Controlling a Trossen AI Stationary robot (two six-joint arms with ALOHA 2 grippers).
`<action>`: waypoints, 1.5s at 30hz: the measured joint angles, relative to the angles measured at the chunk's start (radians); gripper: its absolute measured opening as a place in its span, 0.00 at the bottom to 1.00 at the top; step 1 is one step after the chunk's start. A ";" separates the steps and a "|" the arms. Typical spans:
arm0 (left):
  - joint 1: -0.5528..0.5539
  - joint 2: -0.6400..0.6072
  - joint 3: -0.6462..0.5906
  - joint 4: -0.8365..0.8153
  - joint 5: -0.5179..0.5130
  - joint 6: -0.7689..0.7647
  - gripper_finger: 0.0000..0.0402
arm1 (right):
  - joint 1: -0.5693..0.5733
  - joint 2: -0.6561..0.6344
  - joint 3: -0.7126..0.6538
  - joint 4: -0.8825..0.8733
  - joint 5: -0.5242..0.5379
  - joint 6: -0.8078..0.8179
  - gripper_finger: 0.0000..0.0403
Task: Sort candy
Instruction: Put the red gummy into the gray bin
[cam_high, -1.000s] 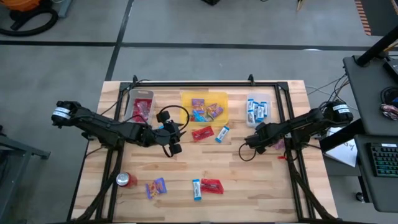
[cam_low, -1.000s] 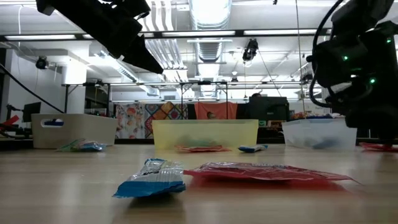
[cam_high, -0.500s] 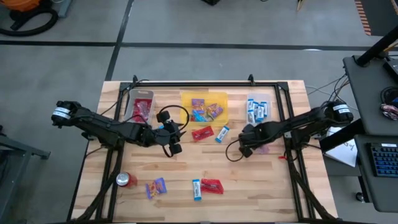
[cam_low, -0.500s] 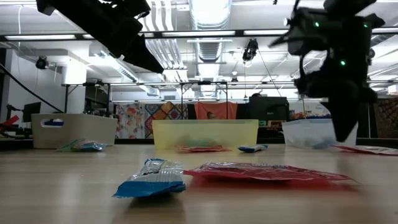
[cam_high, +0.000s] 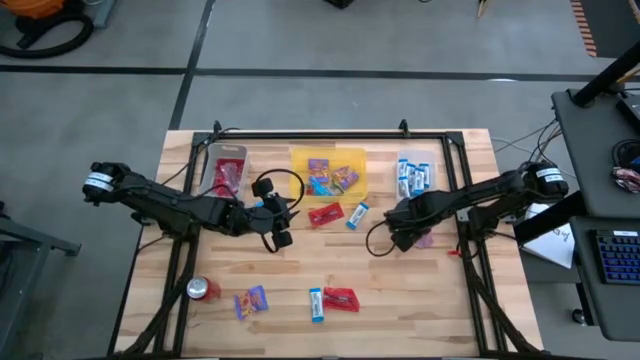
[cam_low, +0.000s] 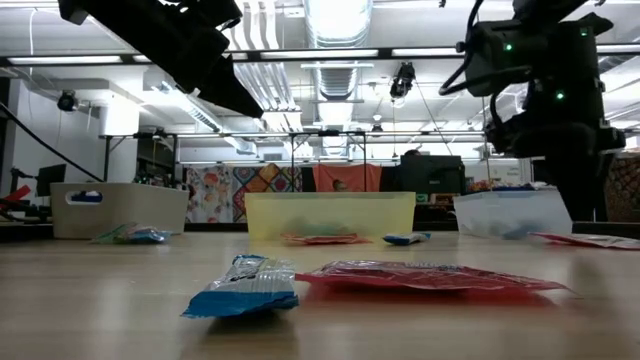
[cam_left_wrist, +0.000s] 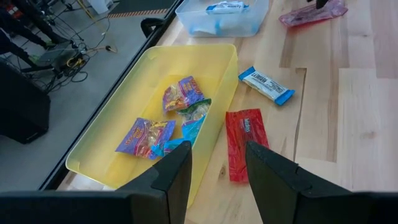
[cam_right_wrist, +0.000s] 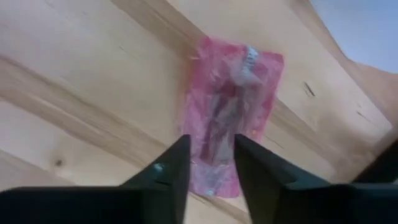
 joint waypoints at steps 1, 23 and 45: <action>0.000 0.000 0.000 0.000 0.000 0.000 0.33 | 0.000 0.000 -0.001 -0.006 0.000 0.002 0.32; 0.000 0.000 0.000 0.011 0.001 -0.001 0.33 | 0.000 -0.002 -0.161 0.206 -0.005 -0.018 0.50; 0.000 0.000 0.000 0.097 0.090 0.018 0.33 | 0.000 -0.096 -0.124 0.240 0.008 -0.051 0.09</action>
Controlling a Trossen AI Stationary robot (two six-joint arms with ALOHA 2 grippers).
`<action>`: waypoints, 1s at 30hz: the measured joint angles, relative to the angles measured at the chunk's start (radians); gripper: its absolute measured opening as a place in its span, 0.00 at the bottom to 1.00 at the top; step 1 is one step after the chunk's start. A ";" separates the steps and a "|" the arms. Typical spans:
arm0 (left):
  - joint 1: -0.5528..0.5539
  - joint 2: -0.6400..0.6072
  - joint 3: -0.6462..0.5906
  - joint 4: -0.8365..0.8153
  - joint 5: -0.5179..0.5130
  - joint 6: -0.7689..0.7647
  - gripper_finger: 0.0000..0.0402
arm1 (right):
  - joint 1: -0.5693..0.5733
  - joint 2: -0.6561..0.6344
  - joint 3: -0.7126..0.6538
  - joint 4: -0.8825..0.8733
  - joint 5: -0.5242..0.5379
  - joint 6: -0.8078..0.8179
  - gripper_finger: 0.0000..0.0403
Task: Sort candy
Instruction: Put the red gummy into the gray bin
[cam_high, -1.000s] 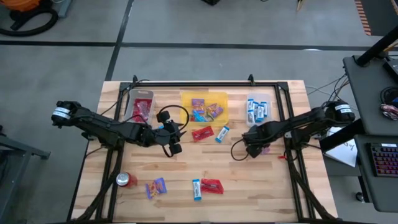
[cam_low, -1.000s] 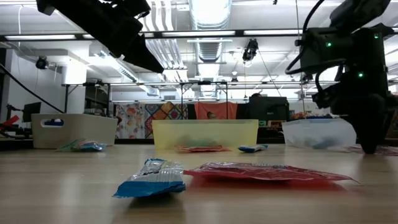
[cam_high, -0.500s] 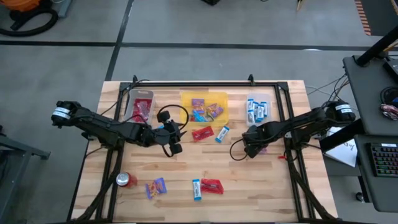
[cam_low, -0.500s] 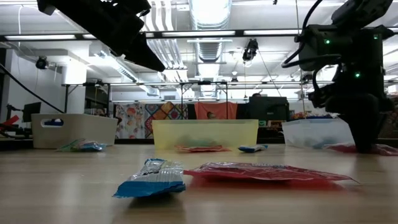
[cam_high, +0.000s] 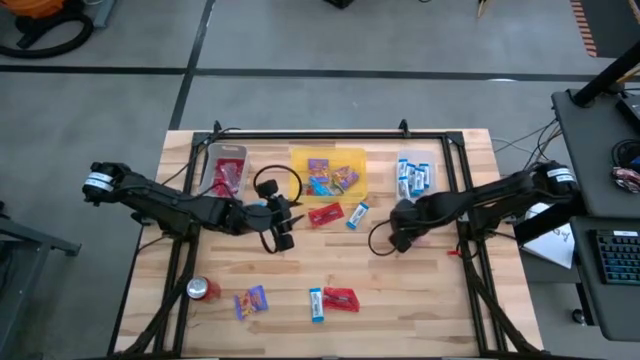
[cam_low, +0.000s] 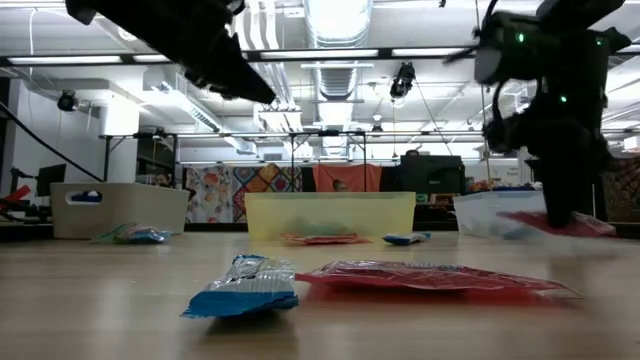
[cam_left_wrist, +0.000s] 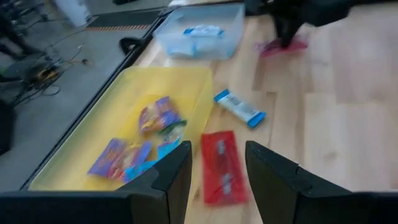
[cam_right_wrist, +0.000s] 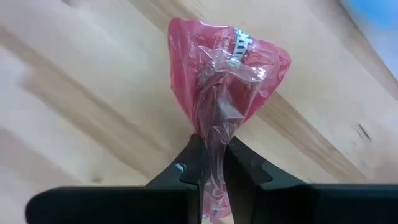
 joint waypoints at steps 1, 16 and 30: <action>0.000 0.000 0.000 0.018 0.018 0.011 0.33 | 0.000 -0.015 0.001 0.019 0.000 -0.008 0.09; 0.006 0.201 0.000 0.487 0.234 0.164 0.33 | 0.003 -0.050 0.001 0.850 0.041 -0.455 0.09; 0.041 0.315 0.002 0.762 0.137 0.083 0.33 | 0.007 0.128 0.025 1.243 0.129 -0.762 0.09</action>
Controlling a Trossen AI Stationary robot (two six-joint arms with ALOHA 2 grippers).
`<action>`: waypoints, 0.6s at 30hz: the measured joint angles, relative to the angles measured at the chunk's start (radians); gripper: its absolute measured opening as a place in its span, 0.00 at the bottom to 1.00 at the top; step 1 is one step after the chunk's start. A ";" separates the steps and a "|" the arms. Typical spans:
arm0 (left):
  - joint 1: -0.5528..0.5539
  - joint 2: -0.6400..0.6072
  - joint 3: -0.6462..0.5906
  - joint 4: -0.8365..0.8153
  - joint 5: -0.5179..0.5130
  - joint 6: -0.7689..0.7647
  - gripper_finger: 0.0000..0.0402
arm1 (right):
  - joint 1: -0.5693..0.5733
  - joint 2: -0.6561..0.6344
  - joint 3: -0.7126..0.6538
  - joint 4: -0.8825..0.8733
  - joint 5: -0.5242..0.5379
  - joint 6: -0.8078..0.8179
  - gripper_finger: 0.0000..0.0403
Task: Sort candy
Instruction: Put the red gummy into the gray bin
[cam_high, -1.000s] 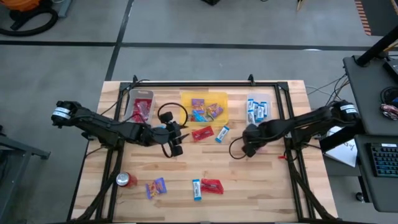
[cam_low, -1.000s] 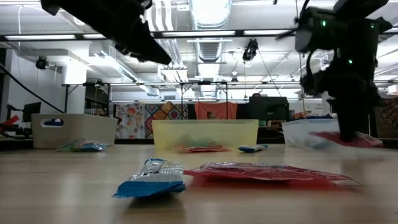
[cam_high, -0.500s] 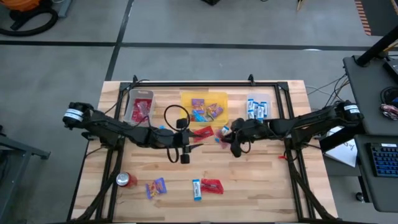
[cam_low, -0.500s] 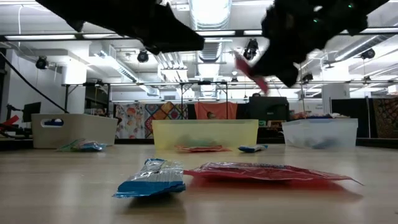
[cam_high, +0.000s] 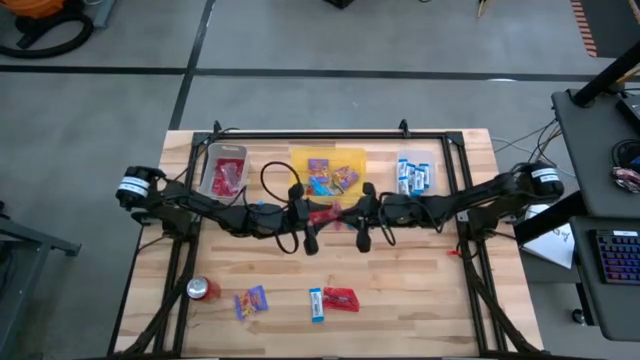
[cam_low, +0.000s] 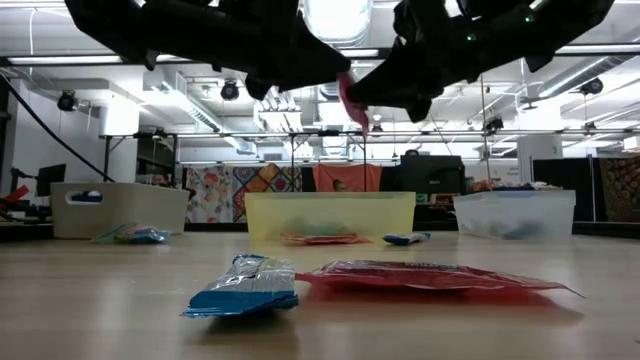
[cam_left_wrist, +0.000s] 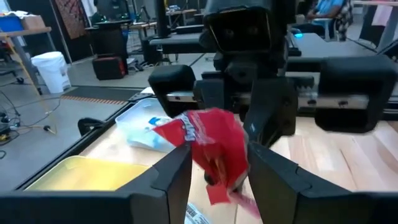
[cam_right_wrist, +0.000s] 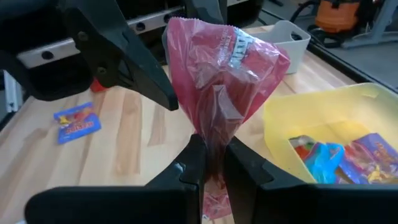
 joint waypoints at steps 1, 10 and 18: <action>0.002 0.000 0.000 0.002 -0.001 -0.004 0.33 | 0.000 0.008 0.009 0.001 0.002 -0.012 0.09; 0.006 0.000 0.000 0.000 -0.012 -0.004 0.20 | 0.005 0.042 0.041 0.000 0.006 -0.049 0.09; 0.006 0.000 0.000 -0.001 -0.015 0.001 0.03 | 0.005 0.042 0.041 0.000 0.006 -0.002 0.12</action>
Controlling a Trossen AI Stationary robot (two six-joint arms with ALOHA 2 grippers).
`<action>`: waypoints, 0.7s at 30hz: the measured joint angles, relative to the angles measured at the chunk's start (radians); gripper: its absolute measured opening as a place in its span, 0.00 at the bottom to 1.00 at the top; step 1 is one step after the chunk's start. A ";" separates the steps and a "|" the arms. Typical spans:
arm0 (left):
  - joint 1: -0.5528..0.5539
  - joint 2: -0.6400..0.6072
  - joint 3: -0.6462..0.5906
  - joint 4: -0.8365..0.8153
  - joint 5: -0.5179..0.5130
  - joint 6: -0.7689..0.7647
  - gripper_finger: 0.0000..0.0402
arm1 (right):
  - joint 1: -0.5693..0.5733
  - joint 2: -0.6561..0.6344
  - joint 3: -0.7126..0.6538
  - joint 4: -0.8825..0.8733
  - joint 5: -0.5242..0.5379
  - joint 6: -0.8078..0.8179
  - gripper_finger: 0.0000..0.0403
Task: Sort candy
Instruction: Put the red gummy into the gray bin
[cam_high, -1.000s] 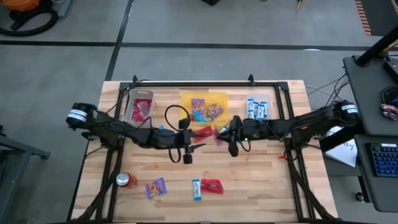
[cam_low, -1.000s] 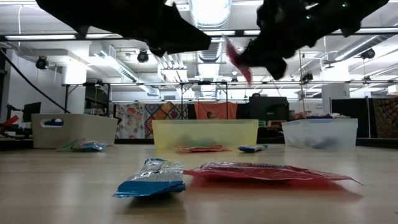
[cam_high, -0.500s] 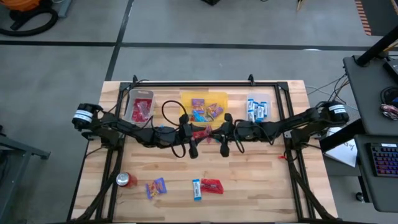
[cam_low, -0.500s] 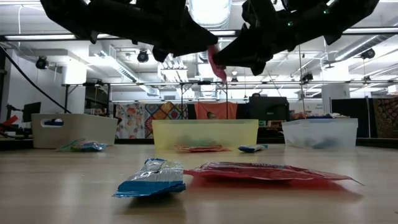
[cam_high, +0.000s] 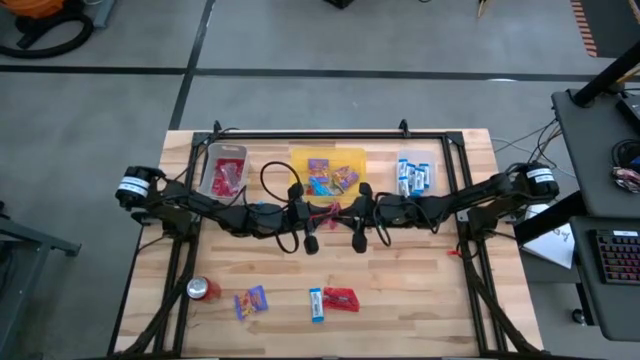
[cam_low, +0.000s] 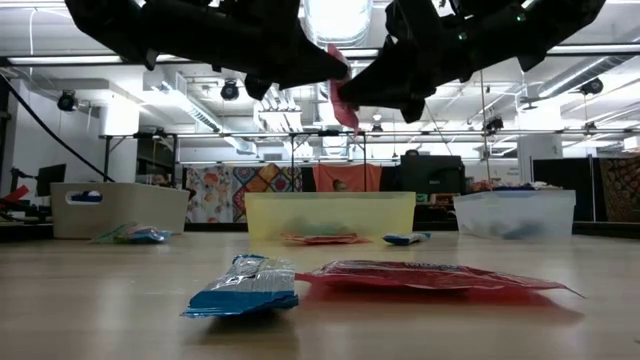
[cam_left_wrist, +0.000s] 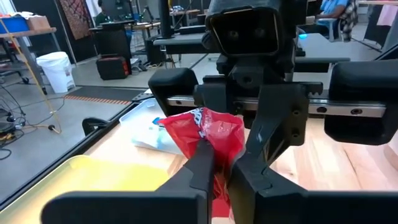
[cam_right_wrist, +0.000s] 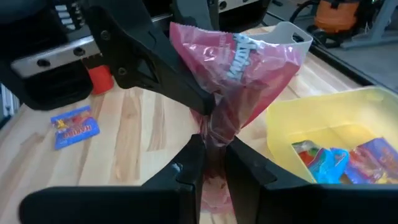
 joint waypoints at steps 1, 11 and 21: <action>0.000 0.000 0.000 0.000 -0.001 0.000 0.02 | 0.000 0.000 0.000 0.000 0.000 0.016 0.14; 0.000 -0.091 0.001 -0.169 -0.038 0.011 0.00 | 0.000 -0.010 0.001 -0.028 -0.002 0.085 0.45; 0.053 -0.342 0.176 -1.173 -0.343 -0.187 0.00 | 0.003 -0.062 0.001 -0.052 0.023 0.166 0.56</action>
